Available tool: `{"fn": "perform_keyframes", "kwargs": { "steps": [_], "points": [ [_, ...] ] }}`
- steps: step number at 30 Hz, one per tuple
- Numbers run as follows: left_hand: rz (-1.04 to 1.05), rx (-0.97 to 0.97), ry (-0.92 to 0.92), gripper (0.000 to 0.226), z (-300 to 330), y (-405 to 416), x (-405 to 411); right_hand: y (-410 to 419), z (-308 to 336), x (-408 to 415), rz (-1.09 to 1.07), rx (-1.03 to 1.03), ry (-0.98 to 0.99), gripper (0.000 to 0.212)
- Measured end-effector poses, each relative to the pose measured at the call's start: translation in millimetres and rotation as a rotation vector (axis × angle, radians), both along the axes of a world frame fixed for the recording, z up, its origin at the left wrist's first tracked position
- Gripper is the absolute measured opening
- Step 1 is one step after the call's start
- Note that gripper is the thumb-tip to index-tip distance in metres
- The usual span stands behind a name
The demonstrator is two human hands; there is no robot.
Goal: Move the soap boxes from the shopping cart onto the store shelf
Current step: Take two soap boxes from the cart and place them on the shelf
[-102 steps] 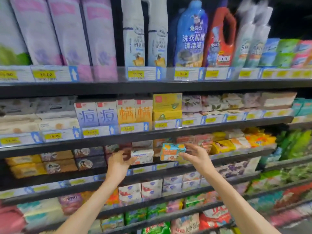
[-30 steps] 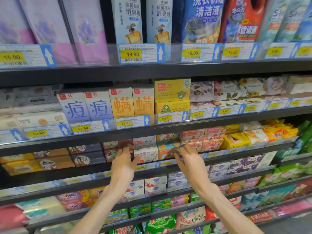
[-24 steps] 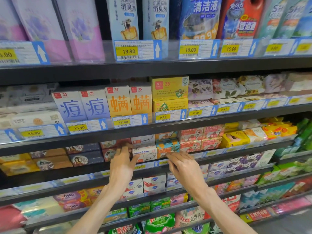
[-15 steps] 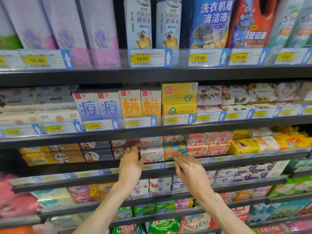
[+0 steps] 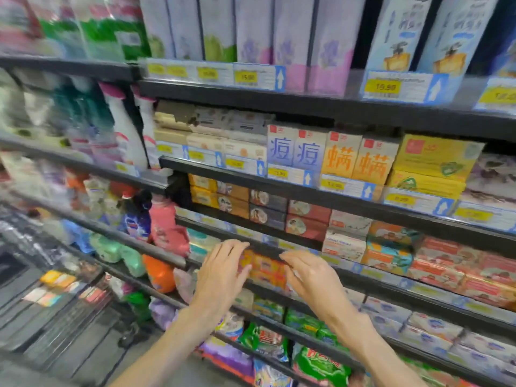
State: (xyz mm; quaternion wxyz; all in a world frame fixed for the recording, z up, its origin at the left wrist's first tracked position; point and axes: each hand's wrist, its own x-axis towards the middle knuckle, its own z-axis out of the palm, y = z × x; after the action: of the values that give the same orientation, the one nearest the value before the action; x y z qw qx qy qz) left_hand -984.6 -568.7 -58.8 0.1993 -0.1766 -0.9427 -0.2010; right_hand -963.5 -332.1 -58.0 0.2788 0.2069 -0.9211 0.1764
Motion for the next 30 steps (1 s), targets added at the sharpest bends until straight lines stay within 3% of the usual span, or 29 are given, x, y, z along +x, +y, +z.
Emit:
{"fn": "perform_keyframes", "kwargs": {
  "steps": [4, 8, 18, 24, 30],
  "points": [
    [0.187, -0.082, -0.042, 0.052, -10, -99, 23, -91, 3, -21, 0.184, 0.119, -0.070, 0.025],
    [0.325, -0.116, -0.053, 0.060, -25, -214, 59, -197, -3, -34, 0.328, 0.247, -0.149, 0.039],
    [0.642, -0.197, -0.148, 0.064, -58, -506, 175, -512, -23, -21, 0.652, 0.375, -0.148, 0.055],
    [0.815, -0.174, -0.220, 0.070, -63, -629, 220, -671, -28, -10, 0.791, 0.433, -0.210, 0.060],
    [0.927, -0.180, -0.292, 0.061, -79, -735, 219, -806, -43, -23, 0.892, 0.446, -0.254, 0.062]
  ]
}}
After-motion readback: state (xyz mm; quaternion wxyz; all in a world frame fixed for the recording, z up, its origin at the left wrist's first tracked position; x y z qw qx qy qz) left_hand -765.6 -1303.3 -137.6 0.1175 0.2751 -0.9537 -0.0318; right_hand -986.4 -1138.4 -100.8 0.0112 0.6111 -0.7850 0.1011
